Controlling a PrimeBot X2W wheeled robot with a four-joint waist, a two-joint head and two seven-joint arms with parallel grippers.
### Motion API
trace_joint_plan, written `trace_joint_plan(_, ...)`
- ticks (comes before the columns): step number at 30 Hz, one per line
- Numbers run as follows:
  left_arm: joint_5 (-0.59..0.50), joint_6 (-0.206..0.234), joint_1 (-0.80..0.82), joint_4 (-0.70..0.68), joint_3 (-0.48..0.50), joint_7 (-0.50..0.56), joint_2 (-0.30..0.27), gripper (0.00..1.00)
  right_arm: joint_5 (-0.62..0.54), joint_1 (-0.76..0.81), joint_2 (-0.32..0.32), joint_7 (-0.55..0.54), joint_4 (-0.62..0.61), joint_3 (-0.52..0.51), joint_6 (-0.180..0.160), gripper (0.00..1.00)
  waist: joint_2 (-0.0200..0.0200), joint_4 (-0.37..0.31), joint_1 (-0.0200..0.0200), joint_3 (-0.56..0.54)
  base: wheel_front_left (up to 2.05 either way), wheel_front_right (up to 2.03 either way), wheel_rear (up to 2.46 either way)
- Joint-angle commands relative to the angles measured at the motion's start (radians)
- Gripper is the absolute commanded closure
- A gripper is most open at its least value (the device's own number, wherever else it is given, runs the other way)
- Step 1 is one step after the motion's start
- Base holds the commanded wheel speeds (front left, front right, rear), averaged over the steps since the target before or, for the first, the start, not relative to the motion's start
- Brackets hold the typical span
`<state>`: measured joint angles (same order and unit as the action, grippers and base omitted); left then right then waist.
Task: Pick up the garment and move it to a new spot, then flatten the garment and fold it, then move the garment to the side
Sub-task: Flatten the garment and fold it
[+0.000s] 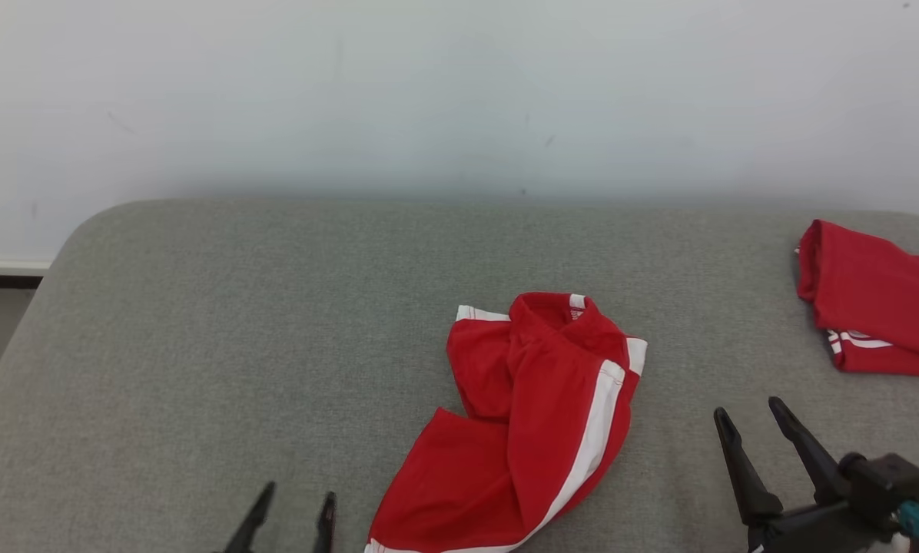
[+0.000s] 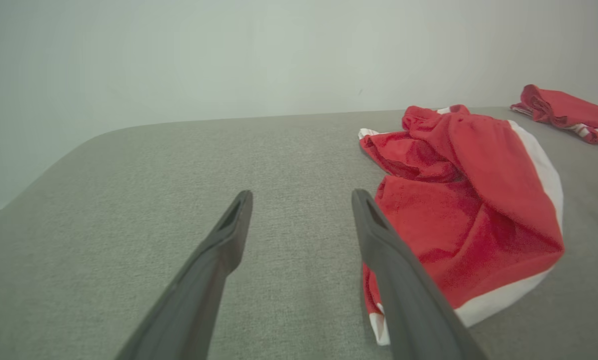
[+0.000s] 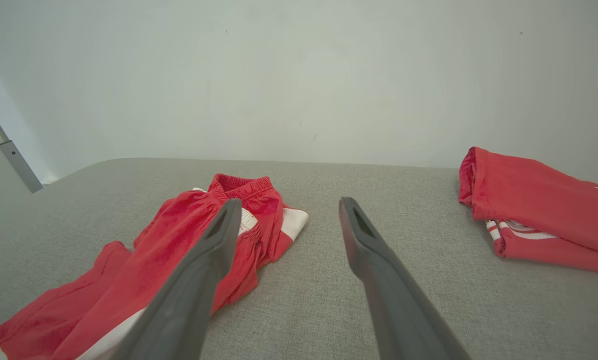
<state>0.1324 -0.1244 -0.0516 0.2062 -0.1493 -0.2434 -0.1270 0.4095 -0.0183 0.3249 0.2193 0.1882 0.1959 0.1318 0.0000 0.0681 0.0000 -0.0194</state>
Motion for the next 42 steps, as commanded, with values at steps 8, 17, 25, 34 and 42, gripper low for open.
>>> trace_joint_plan(8, 0.103, -0.004, 0.077, 0.14, -0.24, 0.017, -0.069, 0.0, 0.072, -0.17, 0.094, -0.055, 0.124, 0.138, -0.003, 0.0, 0.0, 0.051, 0.0, 0.048, 0.0, 0.0, 0.0)
trace_joint_plan(17, 0.217, -0.005, 0.182, 0.293, -0.4, 0.001, -0.097, 0.0, 0.175, -0.368, 0.158, -0.105, 0.261, 0.353, -0.003, 0.0, 0.0, 0.077, 0.0, 0.093, 0.0, 0.0, 0.0)
trace_joint_plan(25, 0.277, -0.005, 0.271, 0.383, -0.484, -0.012, -0.092, 0.0, 0.267, -0.49, 0.205, -0.12, 0.347, 0.502, -0.003, 0.0, 0.0, 0.105, 0.0, 0.119, 0.0, 0.0, 0.0)
trace_joint_plan(34, 0.384, -0.005, 0.359, 0.479, -0.605, -0.018, -0.072, 0.0, 0.383, -0.61, 0.251, -0.129, 0.398, 0.705, -0.003, 0.0, 0.0, 0.116, 0.0, 0.157, 0.0, 0.0, 0.0)
trace_joint_plan(42, 0.457, -0.005, 0.393, 0.525, -0.66, -0.019, -0.06, 1.0, 0.449, -0.654, 0.282, -0.044, 0.392, 0.807, -0.003, 1.0, 0.0, 0.112, 0.0, 0.159, 0.0, 0.0, 0.0)
